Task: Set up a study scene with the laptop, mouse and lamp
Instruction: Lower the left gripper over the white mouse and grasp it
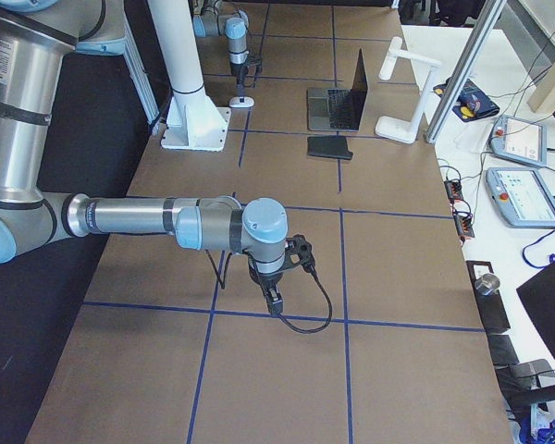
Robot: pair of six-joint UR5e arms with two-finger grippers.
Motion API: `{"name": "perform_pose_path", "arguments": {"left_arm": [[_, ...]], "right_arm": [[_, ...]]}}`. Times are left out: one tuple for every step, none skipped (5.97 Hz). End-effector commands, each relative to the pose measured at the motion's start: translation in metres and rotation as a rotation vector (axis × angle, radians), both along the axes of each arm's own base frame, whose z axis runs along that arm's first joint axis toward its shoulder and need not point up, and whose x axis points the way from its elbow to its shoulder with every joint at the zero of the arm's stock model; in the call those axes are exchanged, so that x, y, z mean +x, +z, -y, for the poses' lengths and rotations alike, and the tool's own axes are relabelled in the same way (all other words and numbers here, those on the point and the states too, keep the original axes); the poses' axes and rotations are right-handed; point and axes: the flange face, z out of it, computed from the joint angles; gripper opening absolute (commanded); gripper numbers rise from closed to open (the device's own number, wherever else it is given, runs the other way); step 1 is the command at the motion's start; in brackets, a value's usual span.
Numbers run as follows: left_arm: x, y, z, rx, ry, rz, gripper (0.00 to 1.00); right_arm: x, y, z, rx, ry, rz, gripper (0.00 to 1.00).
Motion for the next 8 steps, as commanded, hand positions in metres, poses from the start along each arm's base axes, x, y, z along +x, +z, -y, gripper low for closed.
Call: {"name": "perform_pose_path", "arguments": {"left_arm": [[0.011, 0.014, -0.001, 0.000, 0.001, 0.031, 1.00], [0.012, 0.015, -0.002, -0.002, 0.004, 0.032, 1.00], [0.016, 0.004, -0.002, -0.003, 0.007, 0.013, 1.00], [0.025, 0.004, -0.002, -0.005, 0.010, 0.018, 1.00], [0.030, 0.000, -0.001, -0.003, 0.009, 0.013, 1.00], [0.030, 0.000, -0.001, -0.004, 0.013, 0.015, 0.97], [0.028, -0.003, 0.000, -0.005, 0.012, 0.013, 0.56], [0.025, -0.003, 0.002, -0.004, 0.006, 0.012, 0.30]], "right_arm": [[0.000, 0.001, -0.001, -0.002, 0.000, 0.002, 1.00], [0.000, 0.001, -0.001, -0.004, 0.000, 0.000, 1.00], [0.000, 0.001, -0.001, -0.004, 0.000, 0.001, 1.00], [0.000, 0.001, -0.001, -0.004, 0.000, 0.000, 1.00], [0.000, 0.001, -0.001, -0.004, 0.000, 0.000, 1.00], [0.000, 0.001, -0.001, -0.004, 0.000, 0.000, 1.00], [0.000, 0.001, -0.001, -0.004, 0.000, 0.001, 1.00], [0.000, 0.001, -0.001, -0.004, 0.000, 0.002, 1.00]]}}
